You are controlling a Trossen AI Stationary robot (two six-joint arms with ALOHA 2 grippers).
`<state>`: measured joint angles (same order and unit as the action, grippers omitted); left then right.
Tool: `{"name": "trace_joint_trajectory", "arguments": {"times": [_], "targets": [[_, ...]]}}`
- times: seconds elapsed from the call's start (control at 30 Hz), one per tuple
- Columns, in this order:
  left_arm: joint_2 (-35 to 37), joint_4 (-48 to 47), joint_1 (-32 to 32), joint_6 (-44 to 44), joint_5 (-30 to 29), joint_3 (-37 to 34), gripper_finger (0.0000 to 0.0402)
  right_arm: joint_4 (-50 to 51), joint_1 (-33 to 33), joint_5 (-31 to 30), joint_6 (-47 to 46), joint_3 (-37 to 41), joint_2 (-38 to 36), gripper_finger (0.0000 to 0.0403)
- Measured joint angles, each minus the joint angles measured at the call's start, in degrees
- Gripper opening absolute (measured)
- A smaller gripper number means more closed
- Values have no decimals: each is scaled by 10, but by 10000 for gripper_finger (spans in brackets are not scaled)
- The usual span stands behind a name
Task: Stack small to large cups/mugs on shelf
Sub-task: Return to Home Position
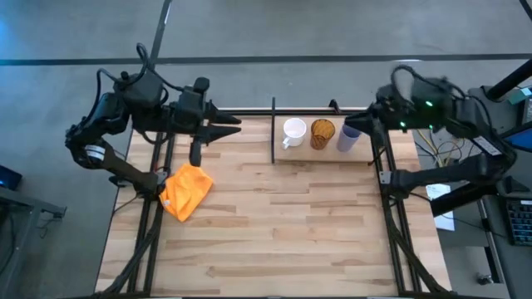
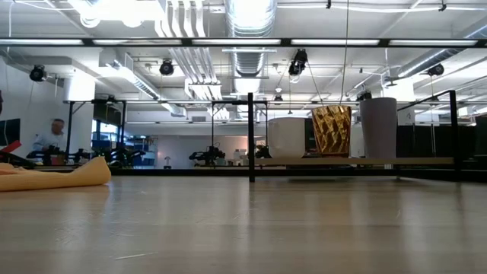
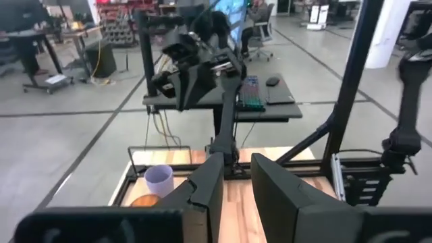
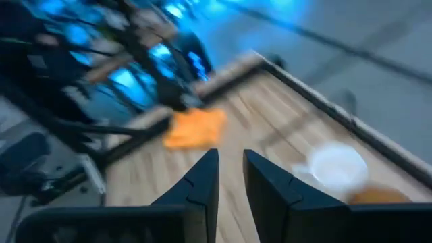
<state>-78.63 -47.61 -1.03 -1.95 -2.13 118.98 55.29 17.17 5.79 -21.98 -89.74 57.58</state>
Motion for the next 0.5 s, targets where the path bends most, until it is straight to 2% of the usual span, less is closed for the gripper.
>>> {"name": "trace_joint_trajectory", "arguments": {"times": [0.1, 0.23, 0.37, 0.5], "targets": [[11, 1, -14, 4, 0, -9, 63, -86, -75, -44, 33, 46, -33, 65], [20, -7, -27, 24, -20, -26, 63, -174, -155, -146, 56, 129, -62, 64], [39, -10, -36, 35, -78, -77, 63, -195, -192, -210, 39, 210, -84, 64], [86, -9, -36, 77, -107, -149, 63, -257, -196, -228, 43, 283, -122, 65]]}}
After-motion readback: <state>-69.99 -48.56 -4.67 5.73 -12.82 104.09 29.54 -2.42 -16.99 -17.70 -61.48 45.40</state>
